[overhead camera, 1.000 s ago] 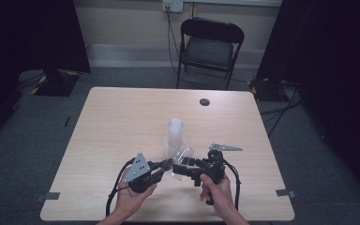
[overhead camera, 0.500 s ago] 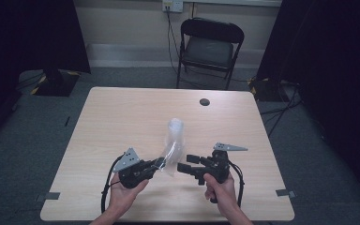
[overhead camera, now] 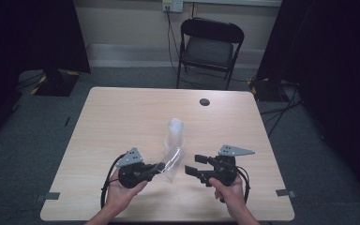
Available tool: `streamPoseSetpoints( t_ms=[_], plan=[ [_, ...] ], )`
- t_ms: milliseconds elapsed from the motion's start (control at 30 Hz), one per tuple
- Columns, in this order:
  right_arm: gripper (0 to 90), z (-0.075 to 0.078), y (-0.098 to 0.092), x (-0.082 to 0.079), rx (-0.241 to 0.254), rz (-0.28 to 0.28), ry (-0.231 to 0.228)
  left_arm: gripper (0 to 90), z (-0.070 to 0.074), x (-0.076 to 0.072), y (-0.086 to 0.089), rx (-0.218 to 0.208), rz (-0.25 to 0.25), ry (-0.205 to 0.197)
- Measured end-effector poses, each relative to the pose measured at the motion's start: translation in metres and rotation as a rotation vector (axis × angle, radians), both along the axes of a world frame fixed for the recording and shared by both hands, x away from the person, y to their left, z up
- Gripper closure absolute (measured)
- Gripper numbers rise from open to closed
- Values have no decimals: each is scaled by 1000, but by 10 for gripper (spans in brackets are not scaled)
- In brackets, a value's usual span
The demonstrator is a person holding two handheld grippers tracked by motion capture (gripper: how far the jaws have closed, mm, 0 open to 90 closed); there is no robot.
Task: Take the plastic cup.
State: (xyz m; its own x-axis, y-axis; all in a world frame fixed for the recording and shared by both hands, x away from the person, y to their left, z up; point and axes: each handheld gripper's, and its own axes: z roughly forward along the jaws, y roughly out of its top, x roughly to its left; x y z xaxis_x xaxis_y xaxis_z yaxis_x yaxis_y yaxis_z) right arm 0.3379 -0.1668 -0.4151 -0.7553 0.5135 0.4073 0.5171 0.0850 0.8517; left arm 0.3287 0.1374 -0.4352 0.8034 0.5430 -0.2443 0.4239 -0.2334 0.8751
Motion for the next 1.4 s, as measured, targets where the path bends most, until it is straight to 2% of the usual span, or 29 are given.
streamPoseSetpoints(
  t_ms=[133, 267, 467, 533, 600, 667, 700, 767, 867, 1033, 1167, 1233, 1300, 1333, 1367, 1400],
  plan=[
    [265, -2, -2, -3, -47, 18, -22, 861, -1, 0, -5, 64, -31, 48],
    [253, -4, -1, -5, -91, 40, -41, 863, -2, 1, -10, 117, -78, 66],
    [254, -2, 2, -9, -150, 83, -74, 863, -2, 3, -14, 134, -113, 99],
    [234, -2, 3, -9, -170, 81, -88, 863, -3, 3, -15, 153, -124, 109],
    [231, -2, 3, -10, -186, 95, -104, 862, -4, 3, -17, 190, -140, 119],
    [221, -2, 4, -11, -211, 105, -127, 863, -4, 3, -18, 210, -151, 143],
    [222, -1, 5, -12, -218, 117, -138, 863, -4, 4, -18, 215, -168, 168],
    [231, -2, 6, -14, -233, 137, -151, 863, -4, 5, -19, 232, -171, 175],
    [237, -2, 10, -16, -273, 181, -191, 863, -5, 5, -21, 233, -192, 196],
    [242, -2, 19, -21, -343, 233, -258, 864, -4, 6, -23, 260, -237, 217],
    [249, 1, 27, -27, -399, 285, -321, 865, 1, 8, -24, 269, -252, 227],
    [250, 2, 29, -29, -437, 308, -354, 866, 2, 9, -25, 290, -245, 233],
    [248, 1, 31, -33, -470, 316, -384, 868, 3, 10, -25, 307, -265, 243],
    [249, 0, 31, -34, -484, 323, -400, 869, 3, 8, -27, 300, -242, 250],
    [252, -2, 31, -35, -501, 332, -414, 869, 2, 9, -27, 298, -262, 256],
    [259, -3, 32, -36, -517, 338, -425, 869, 3, 9, -28, 299, -255, 265]
  ],
)
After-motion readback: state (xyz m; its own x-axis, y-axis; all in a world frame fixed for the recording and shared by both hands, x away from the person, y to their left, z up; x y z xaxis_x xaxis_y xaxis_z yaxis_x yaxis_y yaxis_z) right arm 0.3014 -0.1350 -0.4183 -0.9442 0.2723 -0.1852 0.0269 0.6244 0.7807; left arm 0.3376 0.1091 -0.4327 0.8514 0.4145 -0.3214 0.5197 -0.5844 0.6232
